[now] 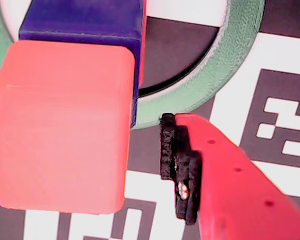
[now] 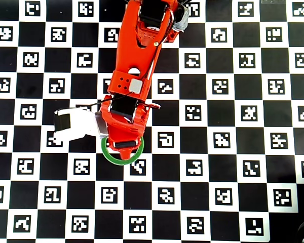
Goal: Grab the red cube then put it in the green circle then put the blue cube on top and finally the orange cube on top
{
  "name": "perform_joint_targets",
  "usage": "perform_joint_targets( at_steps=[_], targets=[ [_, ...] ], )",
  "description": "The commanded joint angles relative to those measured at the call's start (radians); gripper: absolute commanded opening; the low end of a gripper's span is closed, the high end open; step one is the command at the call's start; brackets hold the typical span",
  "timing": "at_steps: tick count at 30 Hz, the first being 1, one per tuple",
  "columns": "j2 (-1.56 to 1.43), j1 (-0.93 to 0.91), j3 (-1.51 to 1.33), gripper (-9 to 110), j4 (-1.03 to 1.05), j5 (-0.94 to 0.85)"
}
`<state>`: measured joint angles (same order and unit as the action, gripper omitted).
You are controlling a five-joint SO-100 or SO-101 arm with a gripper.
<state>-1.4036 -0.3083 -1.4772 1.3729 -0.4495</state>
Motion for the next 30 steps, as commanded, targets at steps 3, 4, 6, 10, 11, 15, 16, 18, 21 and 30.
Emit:
perform_joint_targets(
  at_steps=[3, 4, 6, 10, 11, 15, 16, 18, 21, 30],
  targets=[
    [-0.057, -0.003, 0.044, 38, 0.046, -0.005],
    [-0.066, -0.003, 0.057, 39, 0.064, -0.003],
    [-0.092, -0.002, 0.083, 41, 0.094, 0.009],
    [-0.192, 0.003, 0.089, 42, 0.118, 0.054],
    [-0.222, 0.006, 0.078, 42, 0.12, 0.067],
    [-0.353, 0.029, -0.014, 42, 0.095, 0.127],
    [-0.387, 0.038, -0.051, 42, 0.08, 0.135],
    [-0.457, 0.054, -0.141, 42, 0.034, 0.141],
    [-0.571, 0.074, -0.293, 42, -0.054, 0.141],
    [-0.93, 0.087, -0.781, 29, -0.408, -0.028]
  ],
)
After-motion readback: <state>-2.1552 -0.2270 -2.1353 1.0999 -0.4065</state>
